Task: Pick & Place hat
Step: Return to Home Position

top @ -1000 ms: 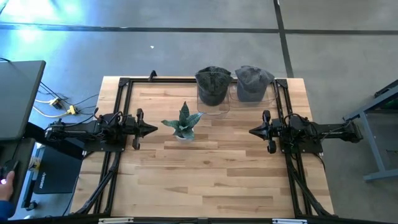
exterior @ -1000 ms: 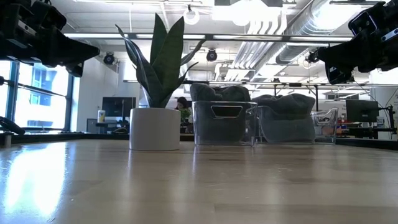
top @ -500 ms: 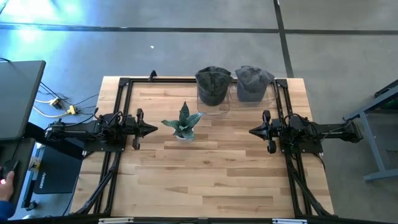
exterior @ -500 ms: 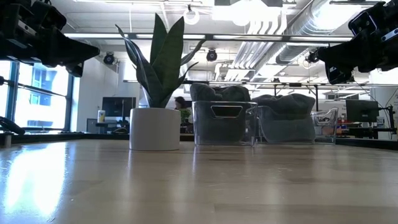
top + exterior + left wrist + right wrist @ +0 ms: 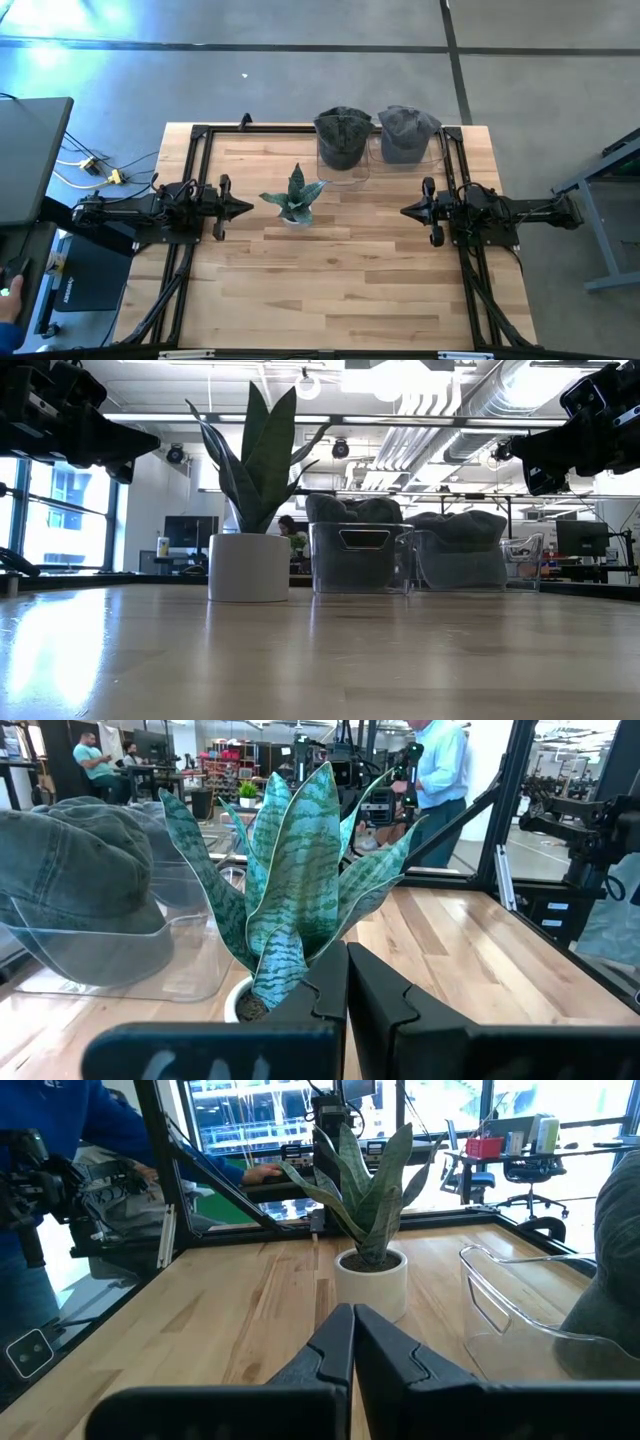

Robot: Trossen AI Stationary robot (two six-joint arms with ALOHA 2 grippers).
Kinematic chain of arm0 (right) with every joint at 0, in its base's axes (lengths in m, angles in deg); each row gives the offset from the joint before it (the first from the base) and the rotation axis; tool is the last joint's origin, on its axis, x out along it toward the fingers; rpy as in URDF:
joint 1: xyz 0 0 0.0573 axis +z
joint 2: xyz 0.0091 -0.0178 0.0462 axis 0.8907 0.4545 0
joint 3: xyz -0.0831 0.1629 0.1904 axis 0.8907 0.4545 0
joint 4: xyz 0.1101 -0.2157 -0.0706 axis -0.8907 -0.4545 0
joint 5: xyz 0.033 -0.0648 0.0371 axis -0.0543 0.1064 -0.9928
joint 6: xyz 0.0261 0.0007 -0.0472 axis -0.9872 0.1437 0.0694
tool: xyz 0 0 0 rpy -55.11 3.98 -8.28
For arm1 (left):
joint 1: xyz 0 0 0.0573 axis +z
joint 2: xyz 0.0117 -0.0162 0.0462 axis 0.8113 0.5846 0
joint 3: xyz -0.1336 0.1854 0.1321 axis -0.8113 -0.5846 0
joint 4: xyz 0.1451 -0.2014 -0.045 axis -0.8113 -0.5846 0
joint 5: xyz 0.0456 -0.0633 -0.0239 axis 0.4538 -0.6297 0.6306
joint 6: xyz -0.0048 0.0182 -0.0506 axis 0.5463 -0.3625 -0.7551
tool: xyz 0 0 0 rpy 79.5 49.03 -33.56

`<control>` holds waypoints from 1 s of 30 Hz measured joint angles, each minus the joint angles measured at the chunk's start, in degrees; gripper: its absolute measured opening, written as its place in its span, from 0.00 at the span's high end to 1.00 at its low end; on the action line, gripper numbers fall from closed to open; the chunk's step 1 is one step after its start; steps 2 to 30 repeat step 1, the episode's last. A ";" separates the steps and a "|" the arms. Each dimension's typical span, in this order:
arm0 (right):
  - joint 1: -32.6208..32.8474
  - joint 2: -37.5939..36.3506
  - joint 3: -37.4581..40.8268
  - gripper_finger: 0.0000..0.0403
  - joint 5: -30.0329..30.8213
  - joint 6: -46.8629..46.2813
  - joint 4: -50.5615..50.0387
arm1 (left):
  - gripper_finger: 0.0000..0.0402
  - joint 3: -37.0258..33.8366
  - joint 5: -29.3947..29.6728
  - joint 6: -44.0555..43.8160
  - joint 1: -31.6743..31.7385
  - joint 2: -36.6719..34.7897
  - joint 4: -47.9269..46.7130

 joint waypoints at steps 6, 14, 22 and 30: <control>0.00 0.00 0.00 0.98 0.00 0.00 -0.01 | 1.00 0.00 -0.01 -0.02 -0.01 0.00 -0.01; 0.00 0.00 0.00 0.98 0.00 0.00 -0.01 | 1.00 0.00 -0.01 -0.02 -0.01 0.00 -0.01; 0.00 0.00 0.00 0.98 0.00 0.00 -0.01 | 1.00 0.00 -0.01 -0.02 -0.01 0.00 -0.01; 0.00 0.00 0.00 0.98 0.00 0.00 -0.01 | 1.00 0.00 -0.01 -0.02 -0.01 0.00 -0.01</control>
